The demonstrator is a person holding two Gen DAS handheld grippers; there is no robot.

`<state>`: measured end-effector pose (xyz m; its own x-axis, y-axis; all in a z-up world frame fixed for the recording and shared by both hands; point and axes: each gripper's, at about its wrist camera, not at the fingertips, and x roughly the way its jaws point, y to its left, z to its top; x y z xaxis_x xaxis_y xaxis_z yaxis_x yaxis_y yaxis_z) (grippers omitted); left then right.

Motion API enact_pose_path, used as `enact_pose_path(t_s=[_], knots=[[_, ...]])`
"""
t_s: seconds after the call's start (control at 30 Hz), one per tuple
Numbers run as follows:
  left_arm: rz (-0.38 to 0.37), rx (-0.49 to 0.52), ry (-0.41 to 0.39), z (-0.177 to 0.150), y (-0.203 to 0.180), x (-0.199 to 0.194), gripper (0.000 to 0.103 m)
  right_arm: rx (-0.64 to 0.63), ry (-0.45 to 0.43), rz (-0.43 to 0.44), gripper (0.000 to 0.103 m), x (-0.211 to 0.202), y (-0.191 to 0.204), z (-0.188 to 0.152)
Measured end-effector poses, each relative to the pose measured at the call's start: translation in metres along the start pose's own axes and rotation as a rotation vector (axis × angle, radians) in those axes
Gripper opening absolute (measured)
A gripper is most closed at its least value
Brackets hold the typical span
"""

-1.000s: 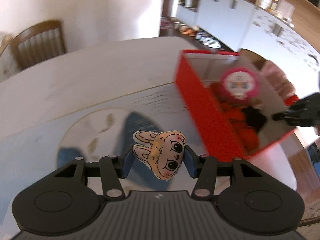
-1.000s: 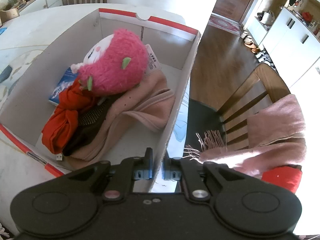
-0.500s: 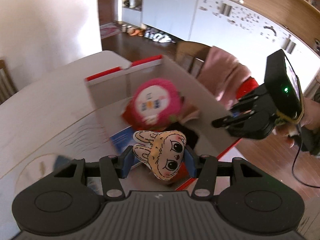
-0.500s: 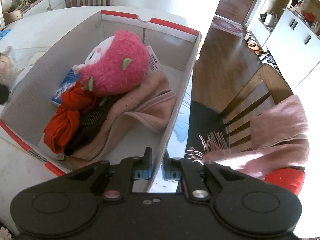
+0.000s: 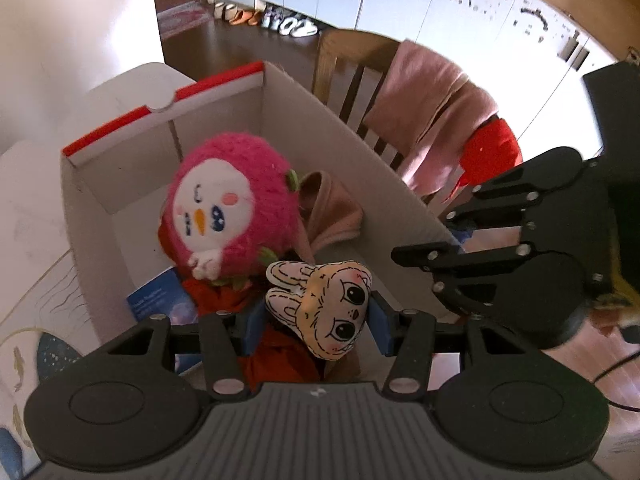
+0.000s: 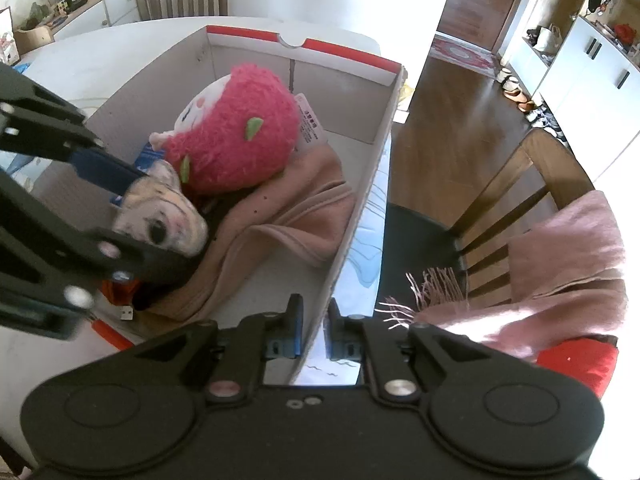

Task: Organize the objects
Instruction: 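Lift the bunny-face plush with the left tool and lower it into the box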

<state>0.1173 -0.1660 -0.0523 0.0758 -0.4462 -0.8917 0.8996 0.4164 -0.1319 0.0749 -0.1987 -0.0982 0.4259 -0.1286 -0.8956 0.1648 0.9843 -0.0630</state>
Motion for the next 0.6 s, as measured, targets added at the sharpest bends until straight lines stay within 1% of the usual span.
enact_pose_path(t_s=[0.27, 0.43, 0.53, 0.6], knots=[[0.001, 0.005, 0.073, 0.003, 0.001, 0.030, 0.053, 0.004, 0.000, 0.012, 0.010, 0.000, -0.001, 0.001], [-0.020, -0.014, 0.104, 0.000, 0.008, 0.041, 0.053, 0.001, 0.000, 0.015, 0.011, 0.000, -0.001, 0.001], [-0.024, -0.007, 0.107, -0.002, 0.009, 0.042, 0.054, 0.002, 0.000, 0.016, 0.011, 0.000, -0.002, 0.001], [-0.031, 0.006, 0.099, -0.002, 0.007, 0.042, 0.058, 0.001, -0.001, 0.016, 0.011, 0.000, -0.002, 0.001]])
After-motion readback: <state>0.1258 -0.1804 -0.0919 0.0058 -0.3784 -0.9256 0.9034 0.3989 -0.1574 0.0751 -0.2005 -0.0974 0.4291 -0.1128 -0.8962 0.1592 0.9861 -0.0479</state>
